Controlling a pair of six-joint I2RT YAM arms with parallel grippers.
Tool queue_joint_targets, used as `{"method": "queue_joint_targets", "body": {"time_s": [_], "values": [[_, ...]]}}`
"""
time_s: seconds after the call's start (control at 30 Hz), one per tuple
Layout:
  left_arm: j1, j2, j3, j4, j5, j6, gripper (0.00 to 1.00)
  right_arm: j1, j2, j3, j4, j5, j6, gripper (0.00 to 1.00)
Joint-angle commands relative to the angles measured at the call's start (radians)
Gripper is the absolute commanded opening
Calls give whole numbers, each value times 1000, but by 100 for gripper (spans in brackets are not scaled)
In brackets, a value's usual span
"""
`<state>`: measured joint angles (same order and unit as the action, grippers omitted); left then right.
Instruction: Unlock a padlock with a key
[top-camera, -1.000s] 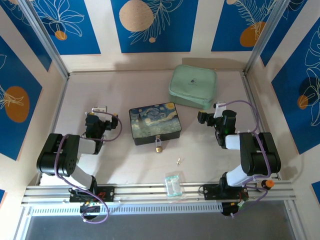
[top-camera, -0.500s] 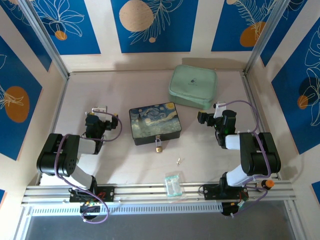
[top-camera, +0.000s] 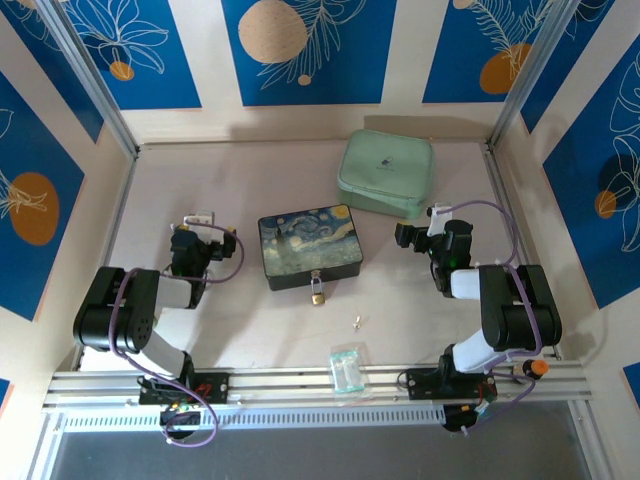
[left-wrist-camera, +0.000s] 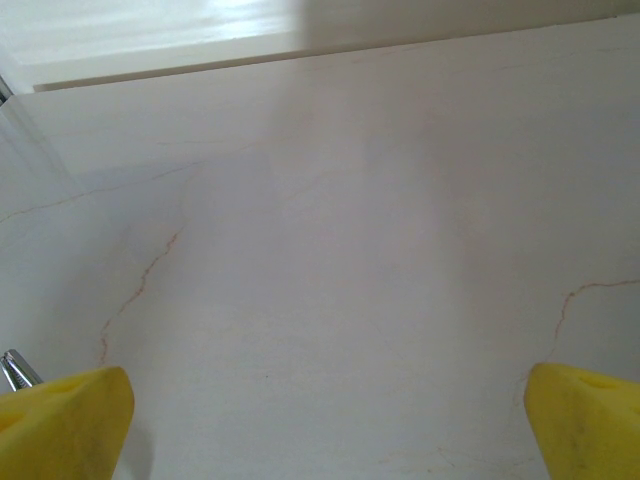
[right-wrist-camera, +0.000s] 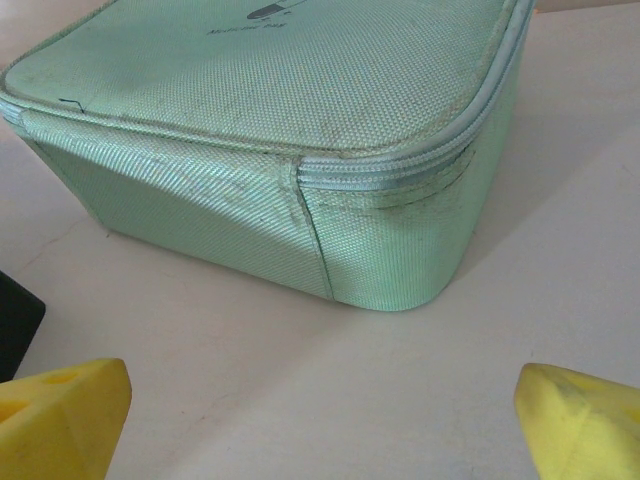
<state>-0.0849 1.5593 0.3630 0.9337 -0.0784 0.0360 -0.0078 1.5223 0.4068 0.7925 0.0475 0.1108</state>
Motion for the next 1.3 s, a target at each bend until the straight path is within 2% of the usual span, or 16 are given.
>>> {"method": "queue_joint_targets", "body": {"time_s": [0.0,0.23,0.37,0.47,0.57,0.67,0.77,0.9,1.0,1.13,1.2,1.27], "values": [[13,5,13,5,19,11,99,-4,-1,20,-1,-15,-17,99],[13,-28,-6,23,-8,3,99,-3,-27,6,5,8,-8,99],[4,-230,34,-229,-54,-2,99,5,-145,14,-110,22,-12,99],[4,-353,74,-384,-140,-120,99,19,-238,40,-232,35,-7,99],[4,-433,108,-506,-139,-230,99,28,-307,81,-382,12,13,99],[4,-512,147,-627,-67,-377,99,25,-398,139,-596,-31,107,99],[5,-604,102,-626,-10,-554,99,7,-490,188,-817,13,318,99],[5,-672,96,-672,176,-690,99,-50,-585,202,-955,-189,408,99],[2,-674,101,-721,298,-787,99,-35,-638,191,-1025,-311,431,99],[-27,-663,155,-918,411,-792,99,41,-667,180,-1139,-283,493,99],[-74,-667,193,-1050,394,-755,99,93,-672,171,-1184,-247,525,99],[-150,-692,216,-1141,328,-733,99,159,-681,161,-1213,-208,557,99]]}}
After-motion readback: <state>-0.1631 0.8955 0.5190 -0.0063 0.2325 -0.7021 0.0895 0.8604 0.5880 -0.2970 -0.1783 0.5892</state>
